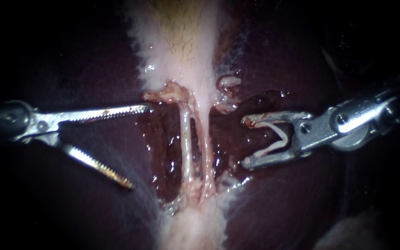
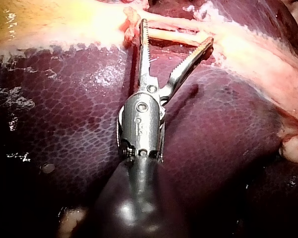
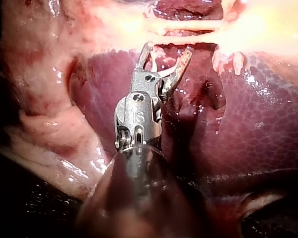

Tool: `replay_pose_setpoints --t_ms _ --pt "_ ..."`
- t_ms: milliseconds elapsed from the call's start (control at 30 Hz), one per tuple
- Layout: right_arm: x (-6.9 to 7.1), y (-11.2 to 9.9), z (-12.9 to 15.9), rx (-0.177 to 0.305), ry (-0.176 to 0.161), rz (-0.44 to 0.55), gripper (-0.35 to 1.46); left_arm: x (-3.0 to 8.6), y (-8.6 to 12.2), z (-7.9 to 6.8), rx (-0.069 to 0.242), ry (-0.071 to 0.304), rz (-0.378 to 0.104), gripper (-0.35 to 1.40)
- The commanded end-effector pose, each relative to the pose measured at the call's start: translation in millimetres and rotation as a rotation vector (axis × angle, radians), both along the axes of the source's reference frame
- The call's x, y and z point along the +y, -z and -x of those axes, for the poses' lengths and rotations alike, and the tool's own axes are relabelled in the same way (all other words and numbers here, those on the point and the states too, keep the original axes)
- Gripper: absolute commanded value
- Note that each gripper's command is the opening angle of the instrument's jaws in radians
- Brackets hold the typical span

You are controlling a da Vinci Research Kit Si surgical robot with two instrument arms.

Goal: Grabbing gallbladder

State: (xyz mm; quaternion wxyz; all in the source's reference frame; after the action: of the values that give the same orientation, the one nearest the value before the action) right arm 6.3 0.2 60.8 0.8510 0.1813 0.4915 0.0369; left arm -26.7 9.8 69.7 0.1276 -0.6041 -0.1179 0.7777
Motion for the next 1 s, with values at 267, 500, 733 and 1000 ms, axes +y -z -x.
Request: replay_pose_setpoints --t_ms 267,500,733,1000 --pt "0.0 0.0 0.1 0.000 0.001 0.000 0.50 1.3 1.4 -1.2 0.008 0.025 -0.115 1.18" --pt "0.0 0.0 0.0 0.000 0.000 0.000 0.50 4.7 3.2 -1.9 0.129 -0.013 -0.149 1.24" --pt "0.0 0.0 0.0 0.000 0.000 0.000 0.50 7.3 0.5 0.6 0.182 0.000 -0.141 1.18" --pt "-0.1 0.0 0.0 0.000 0.000 0.000 0.50 8.8 -4.0 1.5 0.216 -0.010 -0.132 1.06"
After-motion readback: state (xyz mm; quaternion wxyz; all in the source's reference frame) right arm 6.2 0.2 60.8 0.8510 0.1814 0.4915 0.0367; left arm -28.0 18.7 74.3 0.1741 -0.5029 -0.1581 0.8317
